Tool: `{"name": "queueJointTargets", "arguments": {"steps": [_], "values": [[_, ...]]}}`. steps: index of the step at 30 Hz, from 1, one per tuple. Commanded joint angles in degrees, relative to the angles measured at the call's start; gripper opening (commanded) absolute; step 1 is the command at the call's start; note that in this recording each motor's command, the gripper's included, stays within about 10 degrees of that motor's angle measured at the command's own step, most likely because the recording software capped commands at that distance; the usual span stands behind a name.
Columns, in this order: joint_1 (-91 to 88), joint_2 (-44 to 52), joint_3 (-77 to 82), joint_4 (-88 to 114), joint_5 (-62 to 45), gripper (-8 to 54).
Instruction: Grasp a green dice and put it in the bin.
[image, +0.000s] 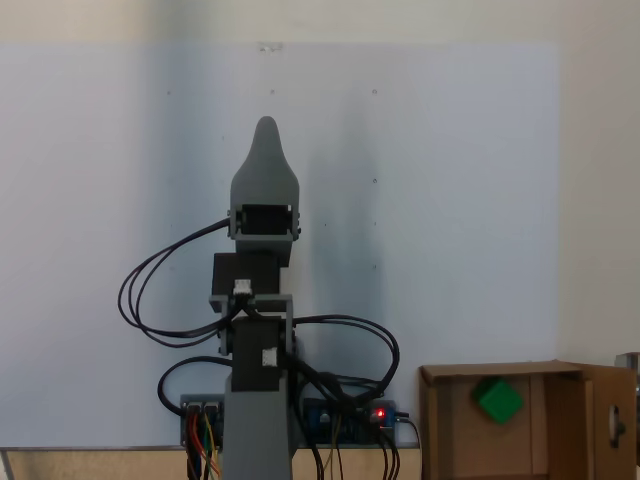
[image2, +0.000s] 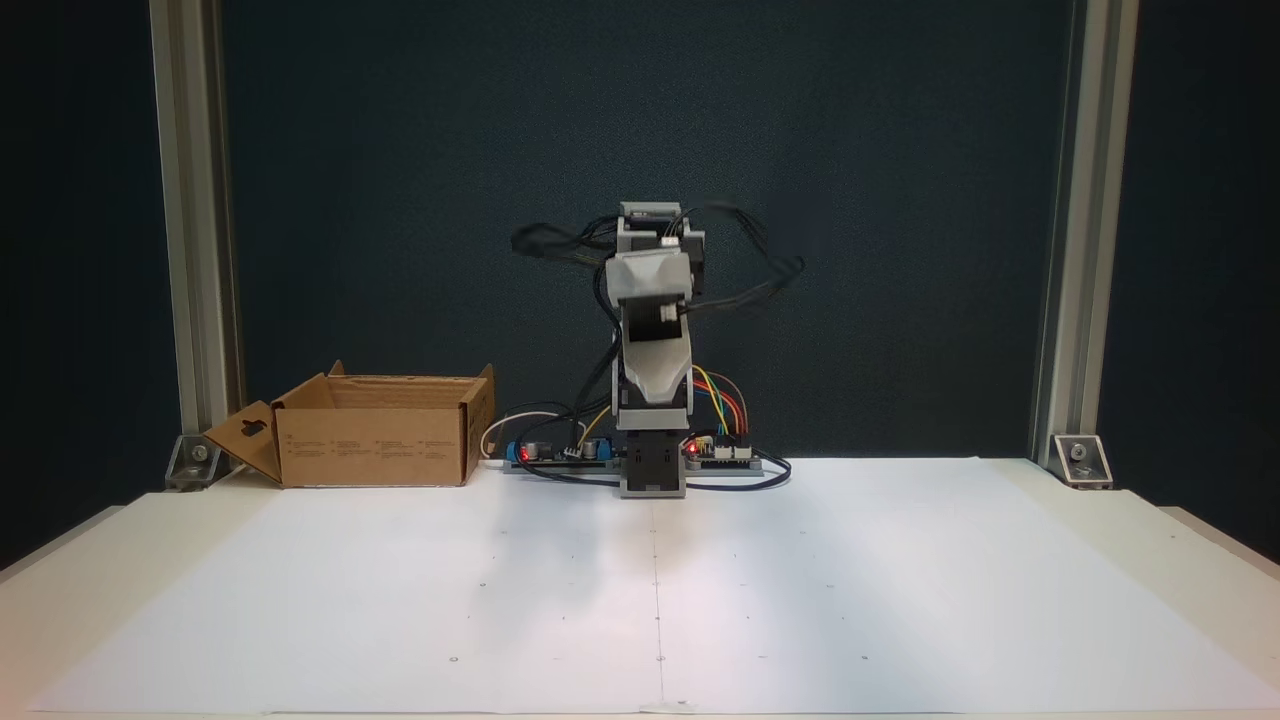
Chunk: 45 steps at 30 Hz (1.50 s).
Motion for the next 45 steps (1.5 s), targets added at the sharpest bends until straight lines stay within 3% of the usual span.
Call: {"name": "queueJointTargets", "arguments": {"steps": [1, 18, 33, 36, 45], "values": [[-0.4, 4.7, 0.8, -9.7, -3.3, 44.7], [-0.3, 6.7, 7.6, -34.8, -4.7, 44.8], [0.0, 6.3, 16.7, -40.5, -5.7, 45.0], [0.1, 6.4, 25.1, -40.9, -5.8, 45.1], [0.0, 6.4, 29.4, -53.2, -5.9, 45.2]]}}
